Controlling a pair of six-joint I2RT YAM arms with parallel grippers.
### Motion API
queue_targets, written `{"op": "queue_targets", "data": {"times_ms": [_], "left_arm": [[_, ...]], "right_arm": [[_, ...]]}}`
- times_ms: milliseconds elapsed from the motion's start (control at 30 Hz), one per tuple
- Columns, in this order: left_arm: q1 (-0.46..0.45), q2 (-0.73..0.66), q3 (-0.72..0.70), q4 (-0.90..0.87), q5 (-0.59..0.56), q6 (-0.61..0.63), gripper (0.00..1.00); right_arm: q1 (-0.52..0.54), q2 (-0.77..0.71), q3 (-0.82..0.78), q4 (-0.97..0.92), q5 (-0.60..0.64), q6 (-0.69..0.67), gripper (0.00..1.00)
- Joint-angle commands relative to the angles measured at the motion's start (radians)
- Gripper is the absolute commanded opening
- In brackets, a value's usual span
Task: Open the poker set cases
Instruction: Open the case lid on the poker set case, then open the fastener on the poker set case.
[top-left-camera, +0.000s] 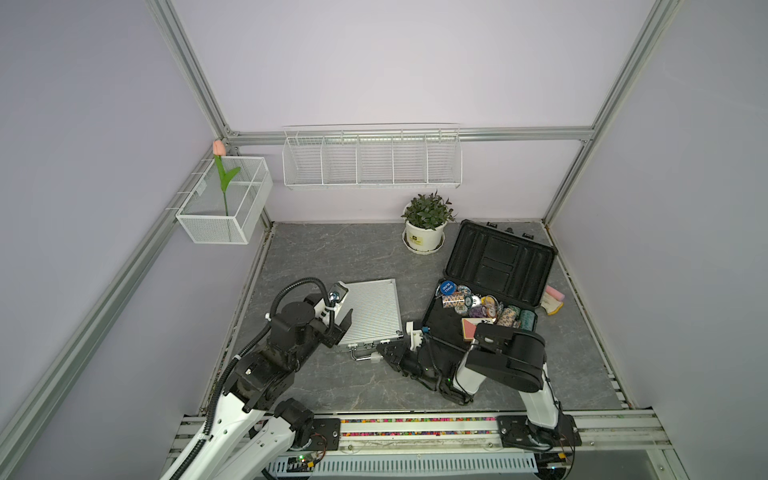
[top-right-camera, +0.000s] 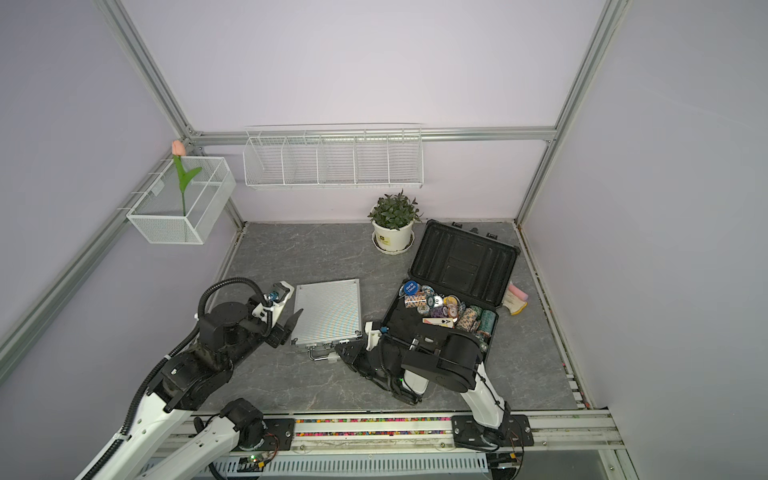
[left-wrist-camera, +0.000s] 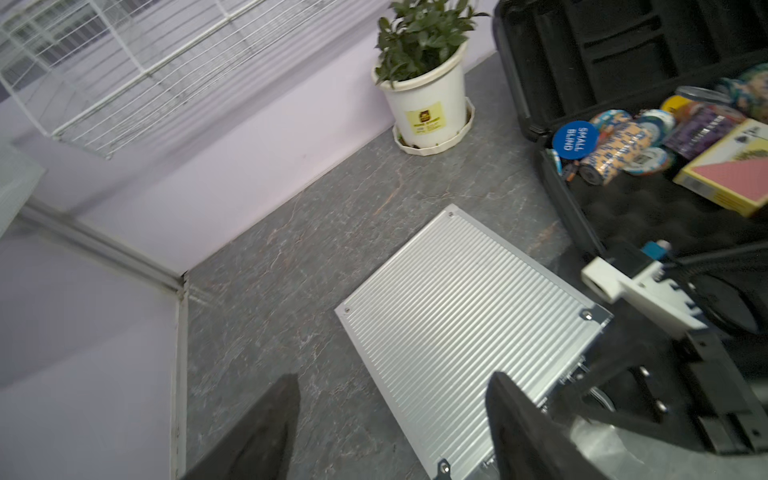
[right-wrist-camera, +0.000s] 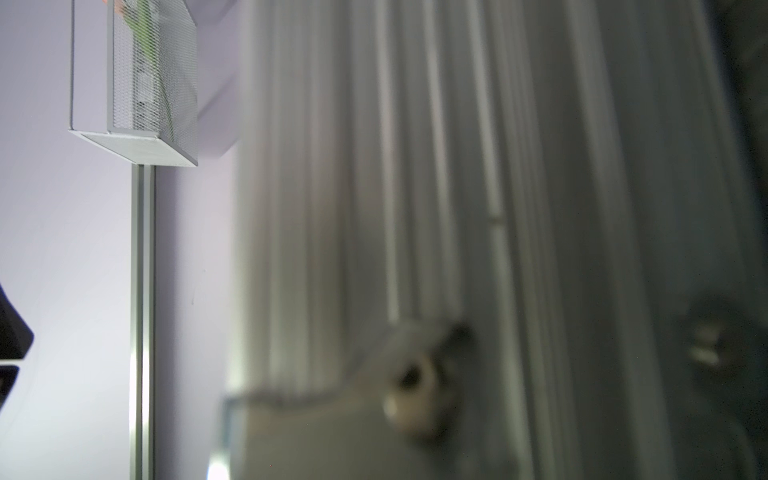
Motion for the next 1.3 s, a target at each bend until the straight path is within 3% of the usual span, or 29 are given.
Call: {"op": "queue_targets", "data": {"times_ms": [0,200,467,767,1067,1267], "left_arm": [[-0.051,-0.06,-0.044,-0.072,0.172,0.216,0.67],[-0.175,-0.091,-0.106,-0.146,0.153,0.353,0.65],[-0.252,0.057,-0.123,-0.168,0.057,0.464,0.61],[-0.268,0.088,-0.202,-0.104,0.08,0.505,0.6],[-0.276,0.113,-0.256,0.036,-0.028,0.531,0.57],[-0.28,0.057,-0.3,0.094,-0.088,0.571,0.5]], "right_arm": [[-0.002,-0.051,-0.017,-0.011,0.04,0.233,0.07],[-0.002,-0.075,0.009,-0.015,0.022,0.247,0.07],[0.007,-0.081,0.038,0.01,0.021,0.312,0.07],[0.011,-0.164,0.033,-0.033,0.028,0.304,0.07],[0.028,-0.166,0.086,-0.043,-0.001,0.296,0.07],[0.029,-0.169,0.07,-0.026,0.006,0.301,0.07]]}}
